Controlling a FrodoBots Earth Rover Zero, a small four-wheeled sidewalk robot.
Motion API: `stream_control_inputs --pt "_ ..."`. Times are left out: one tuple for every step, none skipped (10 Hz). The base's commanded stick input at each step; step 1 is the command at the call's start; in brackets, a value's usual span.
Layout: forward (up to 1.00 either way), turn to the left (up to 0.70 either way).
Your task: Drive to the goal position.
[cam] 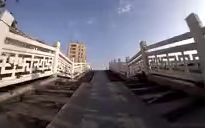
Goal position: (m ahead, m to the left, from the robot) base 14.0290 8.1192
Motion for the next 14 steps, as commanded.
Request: stream_control_inputs --pt "0.70 0.00" --pt "0.70 0.00" --pt "0.70 0.00" --pt "0.70 0.00" --pt "0.70 0.00" --pt "0.70 0.00" --pt "0.70 0.00" --pt "0.70 0.00" --pt "0.70 0.00" --pt "0.70 0.00" --pt "0.70 0.00" --pt "0.70 0.00" --pt "0.70 0.00" --pt "0.70 0.00"
